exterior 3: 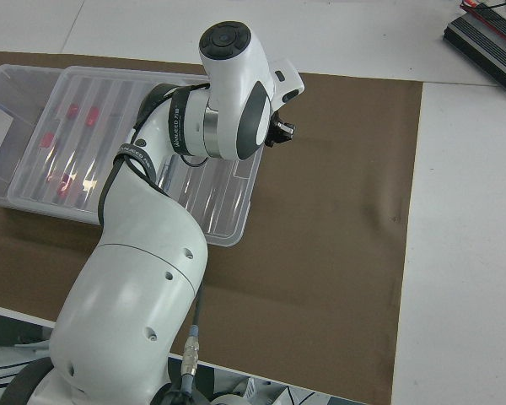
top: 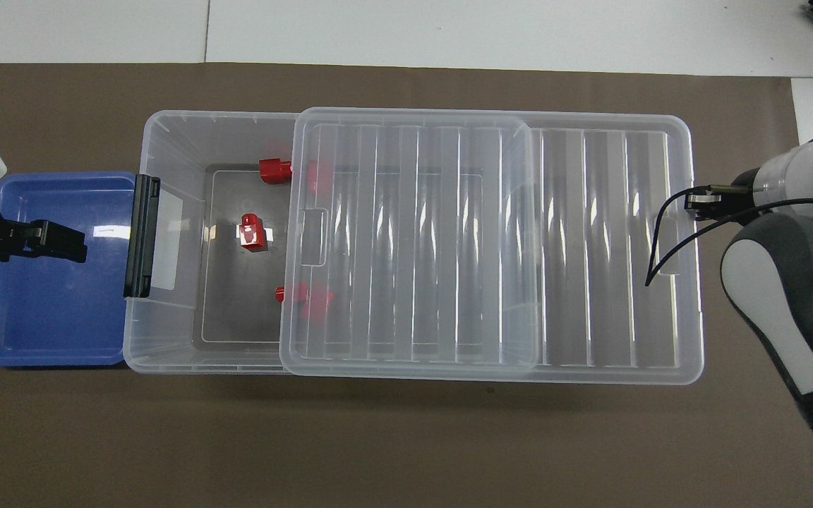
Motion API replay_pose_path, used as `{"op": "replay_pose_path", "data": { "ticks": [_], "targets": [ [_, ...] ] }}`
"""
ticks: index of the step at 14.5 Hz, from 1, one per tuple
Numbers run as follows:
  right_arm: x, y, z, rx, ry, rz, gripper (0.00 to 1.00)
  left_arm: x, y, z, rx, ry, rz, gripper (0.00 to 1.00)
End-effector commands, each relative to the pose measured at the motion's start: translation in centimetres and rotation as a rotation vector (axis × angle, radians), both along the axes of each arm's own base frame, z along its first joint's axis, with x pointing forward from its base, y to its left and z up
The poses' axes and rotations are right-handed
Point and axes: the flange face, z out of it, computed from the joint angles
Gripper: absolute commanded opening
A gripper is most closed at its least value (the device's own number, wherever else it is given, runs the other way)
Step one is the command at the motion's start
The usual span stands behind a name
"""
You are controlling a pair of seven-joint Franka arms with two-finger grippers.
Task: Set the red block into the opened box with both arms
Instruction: 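Slide the clear lid back over the box with the right gripper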
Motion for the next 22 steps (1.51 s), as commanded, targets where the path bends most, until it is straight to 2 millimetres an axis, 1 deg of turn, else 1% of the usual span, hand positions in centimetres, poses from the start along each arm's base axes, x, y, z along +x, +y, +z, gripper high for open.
{"op": "replay_pose_path", "data": {
  "ticks": [1, 2, 3, 4, 6, 9, 13, 15, 17, 19, 22],
  "targets": [
    [-0.7, 1.5, 0.1, 0.009, 0.008, 0.034, 0.05, -0.4, 0.3, 1.3, -0.013, -0.021, 0.033, 1.00],
    [-0.7, 2.2, 0.1, 0.017, 0.013, 0.042, 0.05, -0.6, 0.6, 1.7, -0.015, -0.024, 0.036, 1.00],
    [-0.8, 2.8, 0.1, 0.030, 0.019, 0.046, 0.05, -1.0, 0.7, 2.4, -0.020, -0.037, 0.031, 1.00],
    [-0.8, 3.7, 0.2, 0.041, 0.018, 0.055, 0.05, -1.1, 0.7, 2.7, -0.021, -0.038, 0.031, 1.00],
    [-0.9, 6.0, 0.2, 0.042, 0.017, 0.088, 0.05, -1.0, 0.2, 2.7, -0.021, -0.051, 0.028, 1.00],
    [-1.0, 8.2, 0.2, 0.043, 0.013, 0.123, 0.05, -1.1, -1.0, 2.7, -0.022, -0.049, 0.011, 1.00],
    [-1.4, 11.2, 0.3, 0.047, 0.010, 0.128, 0.05, -1.2, -0.7, 2.6, -0.023, -0.047, 0.016, 1.00],
    [-1.5, 12.0, 0.3, 0.049, 0.009, 0.128, 0.05, -1.3, -0.5, 2.7, -0.024, -0.047, 0.019, 1.00],
    [-1.6, 12.1, 0.3, 0.048, 0.011, 0.132, 0.06, -1.3, -0.6, 2.7, -0.024, -0.048, 0.017, 1.00],
    [-1.7, 12.9, 0.3, 0.048, 0.011, 0.144, 0.07, -1.3, -0.5, 2.7, -0.024, -0.049, 0.016, 1.00],
    [-1.7, 12.9, 0.4, 0.049, 0.009, 0.144, 0.08, -1.3, -0.3, 2.7, -0.024, -0.047, 0.023, 1.00]
  ]
}}
